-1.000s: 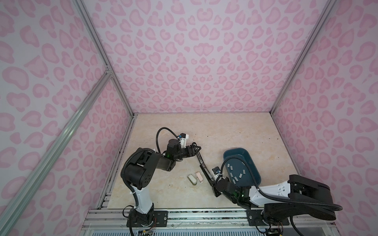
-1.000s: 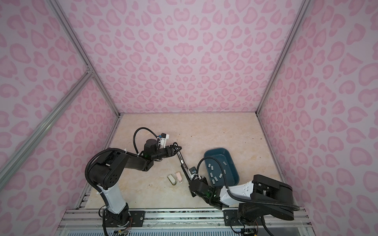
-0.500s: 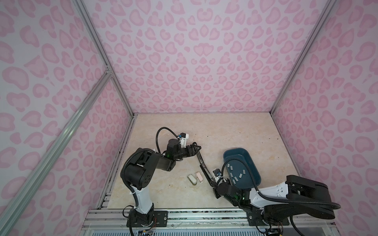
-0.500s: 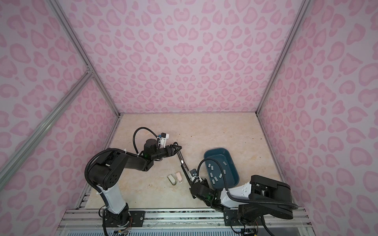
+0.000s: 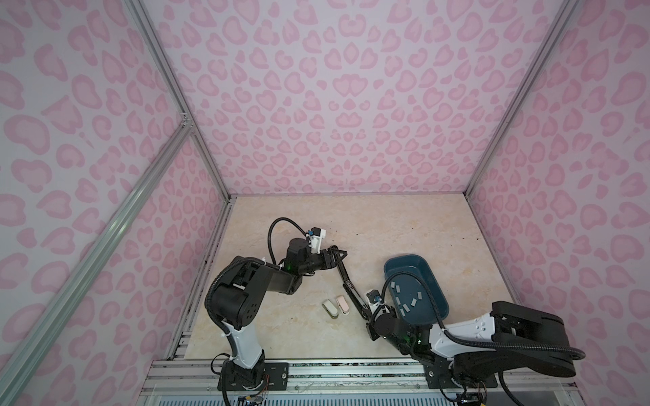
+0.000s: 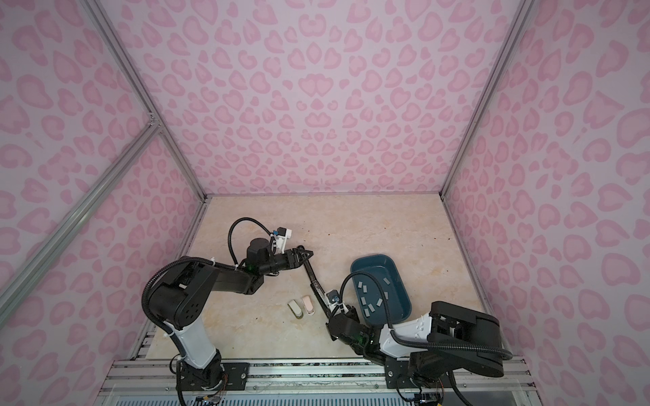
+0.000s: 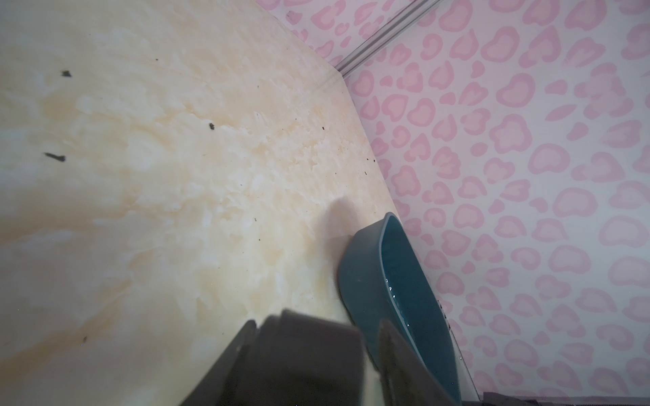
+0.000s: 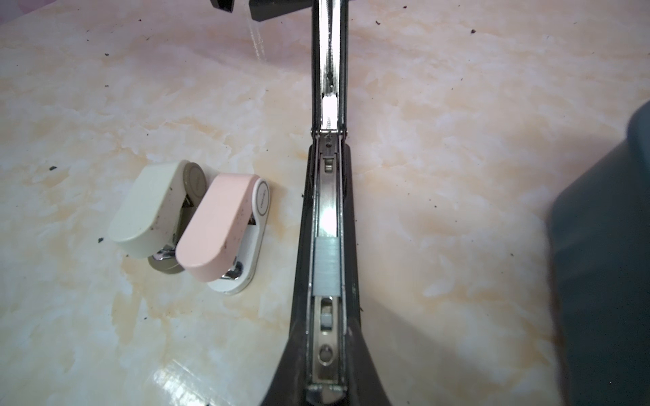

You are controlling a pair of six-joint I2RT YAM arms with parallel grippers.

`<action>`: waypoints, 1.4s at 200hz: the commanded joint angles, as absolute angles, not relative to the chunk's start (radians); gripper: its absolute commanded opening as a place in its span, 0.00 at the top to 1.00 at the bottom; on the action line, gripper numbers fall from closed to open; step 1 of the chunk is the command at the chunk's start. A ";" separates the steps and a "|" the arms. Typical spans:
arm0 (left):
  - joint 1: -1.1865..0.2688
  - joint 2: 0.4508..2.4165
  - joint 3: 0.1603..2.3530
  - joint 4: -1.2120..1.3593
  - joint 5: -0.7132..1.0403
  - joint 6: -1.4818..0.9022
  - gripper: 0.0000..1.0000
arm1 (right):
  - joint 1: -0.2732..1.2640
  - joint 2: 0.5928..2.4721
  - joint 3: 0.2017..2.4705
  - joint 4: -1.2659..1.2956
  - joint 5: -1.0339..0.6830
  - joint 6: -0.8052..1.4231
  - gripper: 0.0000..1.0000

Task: Load the staples into the stapler
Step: 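Push the black stapler's top arm down with the left gripper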

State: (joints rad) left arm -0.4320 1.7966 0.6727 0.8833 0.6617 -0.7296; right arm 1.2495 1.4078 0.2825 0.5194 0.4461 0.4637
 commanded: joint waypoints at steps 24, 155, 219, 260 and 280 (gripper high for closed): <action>-0.488 1.698 0.621 0.891 0.626 -0.599 0.45 | 1.274 1.394 0.264 0.591 0.483 0.457 0.96; -0.649 1.583 0.474 0.929 0.425 -0.276 0.31 | 1.295 1.416 0.218 0.733 0.522 0.436 1.00; -0.692 1.589 0.441 0.965 0.424 -0.167 0.31 | 1.295 1.430 0.223 0.758 0.514 0.431 1.00; -0.695 1.619 0.427 0.995 0.436 -0.129 0.28 | 1.295 1.434 0.226 0.764 0.510 0.426 1.00; -0.694 1.626 0.422 1.008 0.450 -0.116 0.27 | 1.292 1.443 0.234 0.762 0.512 0.428 1.00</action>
